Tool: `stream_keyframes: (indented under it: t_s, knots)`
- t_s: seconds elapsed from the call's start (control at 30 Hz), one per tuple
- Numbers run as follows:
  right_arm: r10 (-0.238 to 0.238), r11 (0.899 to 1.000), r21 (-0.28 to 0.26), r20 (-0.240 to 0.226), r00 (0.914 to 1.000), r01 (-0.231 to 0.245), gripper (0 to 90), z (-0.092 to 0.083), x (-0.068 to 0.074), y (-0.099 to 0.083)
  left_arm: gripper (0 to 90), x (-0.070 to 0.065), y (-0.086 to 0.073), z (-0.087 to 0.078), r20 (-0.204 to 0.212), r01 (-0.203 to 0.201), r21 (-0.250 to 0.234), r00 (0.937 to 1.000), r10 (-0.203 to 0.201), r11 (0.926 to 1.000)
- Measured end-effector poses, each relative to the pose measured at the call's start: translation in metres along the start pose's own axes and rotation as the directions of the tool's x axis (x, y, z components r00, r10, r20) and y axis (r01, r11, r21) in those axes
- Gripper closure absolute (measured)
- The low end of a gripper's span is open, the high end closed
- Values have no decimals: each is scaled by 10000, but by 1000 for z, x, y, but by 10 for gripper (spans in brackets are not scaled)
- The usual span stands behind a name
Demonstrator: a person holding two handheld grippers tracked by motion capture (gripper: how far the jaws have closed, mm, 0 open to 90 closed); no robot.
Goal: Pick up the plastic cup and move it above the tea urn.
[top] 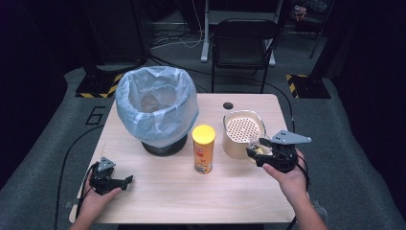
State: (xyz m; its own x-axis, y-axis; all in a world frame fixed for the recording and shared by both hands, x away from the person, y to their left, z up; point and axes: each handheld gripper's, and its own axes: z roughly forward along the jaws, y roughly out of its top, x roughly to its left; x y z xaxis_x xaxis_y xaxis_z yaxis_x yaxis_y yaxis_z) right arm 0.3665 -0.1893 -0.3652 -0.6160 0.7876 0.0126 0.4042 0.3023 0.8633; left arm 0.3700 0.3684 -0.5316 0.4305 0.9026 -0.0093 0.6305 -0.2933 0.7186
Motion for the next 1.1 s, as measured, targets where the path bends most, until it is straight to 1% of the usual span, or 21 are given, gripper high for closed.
stream_keyframes:
  t_s: [0.07,0.23,0.4,0.43,0.57,0.67,0.8,0.9,0.93,1.0,1.03,1.1]
  knots:
    - [-82,10000,-32,35,10000,82,367,-1,-1,2,7,0,0,0,8,12,-7,10000,-12,10000]
    - [-18,10000,-67,83,10000,19,368,-2,-5,8,7,0,0,0,44,13,19,10000,-13,10000]
    - [-88,9999,-63,90,9999,88,369,-2,-8,14,7,0,0,0,37,9,22,10000,-9,10000]
    - [-15,9999,-104,142,9999,17,370,-1,-11,18,7,0,0,0,37,10,26,10000,-10,10000]
    - [128,9998,-139,235,9996,-124,370,1,-15,23,7,0,0,0,-5,3,-6,10000,-3,10000]
    - [-22,9999,-169,358,9994,28,370,3,-18,27,7,0,0,0,-3,-7,-1,10000,7,10000]
    - [-104,9997,-198,569,9983,115,370,8,-23,33,7,1,0,0,20,-39,-4,10000,39,10000]
    - [-277,9993,-244,675,9973,294,371,14,-28,36,7,1,0,0,35,-38,12,10000,38,10000]
    - [-227,9995,-187,697,9973,240,370,16,-29,37,7,1,0,0,44,-26,24,10000,26,10000]
    - [-331,9993,-154,763,9965,344,371,22,-32,38,7,1,0,0,14,-29,-27,10000,29,10000]
    - [-439,9989,-140,820,9957,452,373,25,-33,38,7,0,0,1,-22,-11,-128,10000,11,9999]
    - [-442,9989,-93,882,9951,452,373,30,-35,39,7,0,0,1,7,-19,-51,10000,19,10000]
